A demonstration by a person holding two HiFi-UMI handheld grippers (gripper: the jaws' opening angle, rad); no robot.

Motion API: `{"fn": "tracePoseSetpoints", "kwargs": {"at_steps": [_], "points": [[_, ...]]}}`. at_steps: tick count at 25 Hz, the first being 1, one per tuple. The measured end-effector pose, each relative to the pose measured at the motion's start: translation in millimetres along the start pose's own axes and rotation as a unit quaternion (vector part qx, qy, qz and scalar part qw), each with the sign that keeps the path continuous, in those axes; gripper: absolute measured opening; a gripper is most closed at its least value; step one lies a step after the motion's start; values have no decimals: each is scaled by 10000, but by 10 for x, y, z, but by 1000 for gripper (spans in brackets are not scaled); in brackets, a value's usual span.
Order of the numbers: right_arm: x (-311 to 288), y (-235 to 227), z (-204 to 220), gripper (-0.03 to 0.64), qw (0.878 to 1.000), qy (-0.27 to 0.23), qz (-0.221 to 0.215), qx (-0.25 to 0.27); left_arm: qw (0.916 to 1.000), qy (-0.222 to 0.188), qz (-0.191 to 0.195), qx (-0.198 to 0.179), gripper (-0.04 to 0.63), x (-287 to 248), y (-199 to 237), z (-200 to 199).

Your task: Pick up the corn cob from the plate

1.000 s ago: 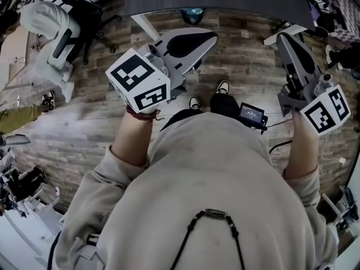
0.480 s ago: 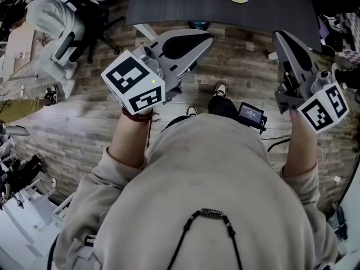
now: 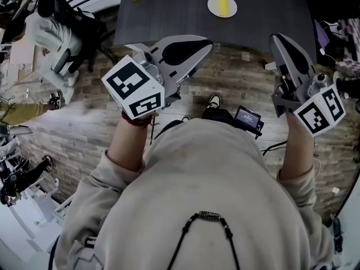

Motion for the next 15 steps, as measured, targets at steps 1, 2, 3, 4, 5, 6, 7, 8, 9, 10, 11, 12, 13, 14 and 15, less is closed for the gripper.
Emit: {"fn": "tracePoseSetpoints", "kwargs": {"at_steps": [1, 2, 3, 4, 5, 6, 7, 8, 9, 10, 11, 12, 13, 14, 15], "points": [[30, -52, 32, 15, 10000, 25, -20, -34, 10000, 11, -34, 14, 2, -52, -2, 2], [54, -106, 59, 15, 10000, 53, -33, -73, 10000, 9, -59, 43, 2, -90, -4, -4], [61, -165, 72, 15, 9999, 68, -39, -104, 9999, 6, -78, 70, 2, -118, 0, -18], [53, -228, 68, 15, 9999, 62, -38, -123, 9999, 15, -92, 87, 2, -143, 12, -35], [39, -289, 52, 15, 9999, 35, -27, -136, 9999, 44, -105, 98, 2, -168, 29, -44], [29, -344, 29, 15, 9999, -8, -9, -147, 9998, 82, -114, 114, 2, -194, 49, -44], [27, -386, 9, 15, 9999, -57, 10, -159, 9998, 115, -120, 142, 2, -219, 67, -41], [31, -414, 1, 15, 9998, -94, 21, -173, 9997, 134, -119, 175, 2, -240, 78, -39], [36, -432, 10, 15, 9998, -111, 25, -192, 9996, 141, -115, 197, 2, -258, 85, -44], [41, -448, 32, 15, 9997, -110, 26, -216, 9996, 145, -108, 194, 2, -276, 88, -56], [46, -463, 61, 15, 9996, -99, 31, -244, 9997, 150, -99, 167, 2, -296, 90, -74], [54, -476, 88, 15, 9996, -86, 43, -271, 9998, 155, -87, 133, 2, -316, 91, -93], [60, -485, 104, 15, 9995, -76, 62, -290, 9998, 158, -69, 104, 2, -332, 94, -112], [61, -487, 106, 15, 9995, -73, 85, -294, 9998, 159, -41, 89, 2, -343, 100, -130], [57, -483, 95, 15, 9995, -74, 110, -282, 9998, 161, -5, 87, 2, -350, 109, -143]]}}
Point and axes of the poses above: the fingertips, and each gripper's own axes: x backward along the fingers, y to its left, z out of its underside, the point moved 1 cm from there along x, backward along the fingers, and after that the axes turned 14 degrees about x, right-handed, at the moved point
